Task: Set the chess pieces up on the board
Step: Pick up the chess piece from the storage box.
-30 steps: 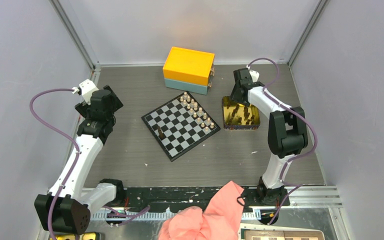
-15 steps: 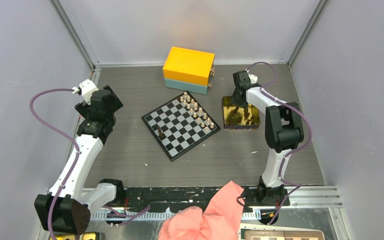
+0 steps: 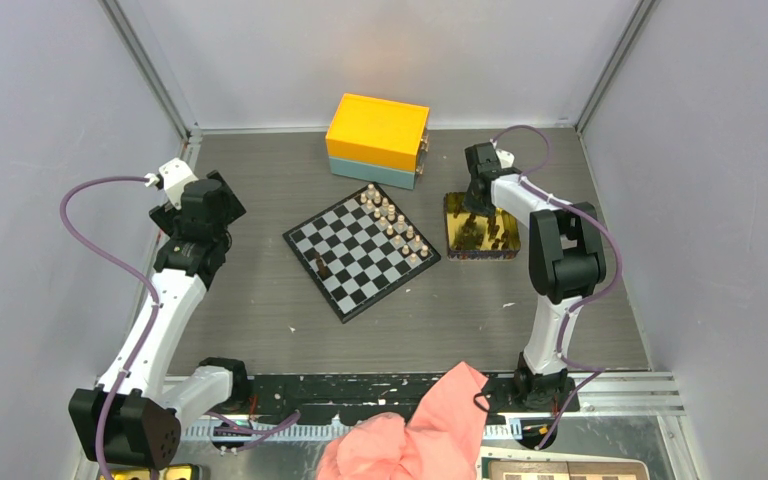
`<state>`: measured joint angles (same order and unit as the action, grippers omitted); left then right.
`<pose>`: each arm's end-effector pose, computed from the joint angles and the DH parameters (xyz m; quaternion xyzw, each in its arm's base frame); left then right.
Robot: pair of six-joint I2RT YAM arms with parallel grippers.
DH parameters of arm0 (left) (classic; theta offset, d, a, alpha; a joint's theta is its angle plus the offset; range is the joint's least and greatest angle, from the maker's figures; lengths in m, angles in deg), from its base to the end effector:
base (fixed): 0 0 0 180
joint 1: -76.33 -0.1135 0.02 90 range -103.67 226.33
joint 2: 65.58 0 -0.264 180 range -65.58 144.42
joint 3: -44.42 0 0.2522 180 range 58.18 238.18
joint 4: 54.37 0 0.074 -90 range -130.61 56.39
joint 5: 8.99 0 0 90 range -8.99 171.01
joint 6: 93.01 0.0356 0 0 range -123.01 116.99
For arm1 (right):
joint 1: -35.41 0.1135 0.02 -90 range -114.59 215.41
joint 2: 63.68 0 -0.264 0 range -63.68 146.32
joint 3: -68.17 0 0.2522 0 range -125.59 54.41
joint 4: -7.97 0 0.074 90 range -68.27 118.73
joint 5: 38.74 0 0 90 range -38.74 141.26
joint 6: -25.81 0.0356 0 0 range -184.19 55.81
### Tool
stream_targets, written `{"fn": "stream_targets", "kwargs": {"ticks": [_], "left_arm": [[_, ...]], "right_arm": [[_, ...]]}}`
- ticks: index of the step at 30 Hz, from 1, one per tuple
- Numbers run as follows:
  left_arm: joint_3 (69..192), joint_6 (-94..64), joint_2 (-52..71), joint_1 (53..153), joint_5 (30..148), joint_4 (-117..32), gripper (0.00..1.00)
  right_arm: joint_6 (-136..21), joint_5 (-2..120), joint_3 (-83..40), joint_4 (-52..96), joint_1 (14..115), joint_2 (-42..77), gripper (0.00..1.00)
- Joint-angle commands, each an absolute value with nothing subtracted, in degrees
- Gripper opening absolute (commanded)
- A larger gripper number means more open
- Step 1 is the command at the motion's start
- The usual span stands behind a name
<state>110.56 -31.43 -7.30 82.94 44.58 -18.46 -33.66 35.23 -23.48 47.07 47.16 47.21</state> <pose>0.2226 -0.0045 0.3243 -0.3120 0.7693 0.1085 0.5469 0.4025 0.0737 0.1849 0.1930 0.9337 -0.0277 0.3003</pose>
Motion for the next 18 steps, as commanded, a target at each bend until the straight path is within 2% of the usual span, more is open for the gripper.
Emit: {"fn": "stream_targets", "kwargs": {"ticks": [1, 5, 13, 18], "left_arm": [[112.9, -31.2, -7.6, 82.6, 43.0, -20.1, 1.00], [113.0, -31.7, -8.0, 82.6, 42.6, -19.9, 1.00], [113.9, -34.5, -9.1, 82.6, 40.3, -17.8, 1.00], [114.2, -36.0, -10.4, 82.6, 39.4, -16.5, 1.00]], "right_arm": [[-33.7, 33.3, -25.1, 46.9, 46.9, 44.1, 0.06], [-34.1, 32.7, -25.7, 48.3, 47.0, 41.7, 0.01], [-36.1, 29.9, -29.6, 52.7, 49.9, 36.3, 0.01], [-38.1, 28.1, -32.4, 55.8, 55.6, 34.4, 0.01]]}}
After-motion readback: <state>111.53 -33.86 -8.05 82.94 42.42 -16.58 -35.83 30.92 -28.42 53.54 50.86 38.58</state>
